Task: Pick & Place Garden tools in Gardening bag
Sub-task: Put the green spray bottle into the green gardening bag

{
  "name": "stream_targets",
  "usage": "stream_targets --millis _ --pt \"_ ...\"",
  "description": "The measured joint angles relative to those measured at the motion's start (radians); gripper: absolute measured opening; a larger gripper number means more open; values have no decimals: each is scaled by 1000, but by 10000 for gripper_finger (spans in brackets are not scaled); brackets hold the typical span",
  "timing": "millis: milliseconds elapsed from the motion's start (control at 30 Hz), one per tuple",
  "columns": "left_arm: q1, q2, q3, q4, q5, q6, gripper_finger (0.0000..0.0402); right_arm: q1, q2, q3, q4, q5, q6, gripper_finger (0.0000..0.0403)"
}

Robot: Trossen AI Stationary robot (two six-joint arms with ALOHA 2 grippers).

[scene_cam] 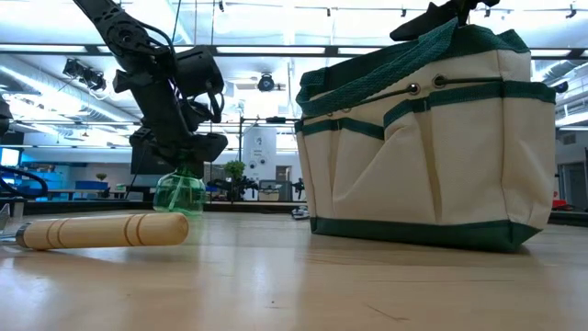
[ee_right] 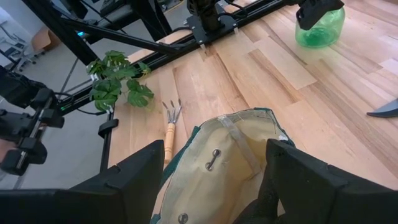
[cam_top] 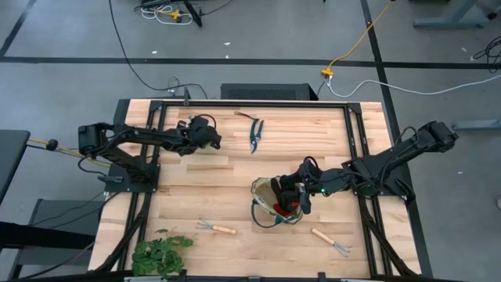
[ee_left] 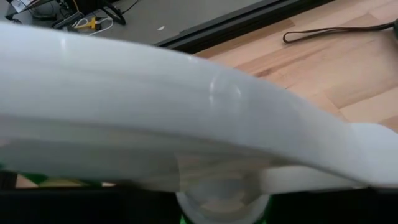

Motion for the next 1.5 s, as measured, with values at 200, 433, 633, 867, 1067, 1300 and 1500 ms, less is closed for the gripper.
stream_targets --millis 200,433,633,867,1067,1300,1500 --pt "-24 -16 1 3 49 14 156 0 0 0 0 0 1 284" --pt "-105 -103 -3 -2 129 20 156 0 0 0 0 0 2 284" --pt "-186 -198 -2 4 178 30 158 0 0 0 0 0 2 284" --pt "-285 -299 -2 71 289 54 156 0 0 0 0 0 1 284" --pt "-379 -349 -2 263 352 104 156 -3 0 0 -1 0 -12 284" --pt "-489 -331 92 344 365 166 156 -26 0 0 -14 0 -24 284" --pt "-587 -265 250 290 337 253 156 -51 -1 0 -34 0 -25 284"
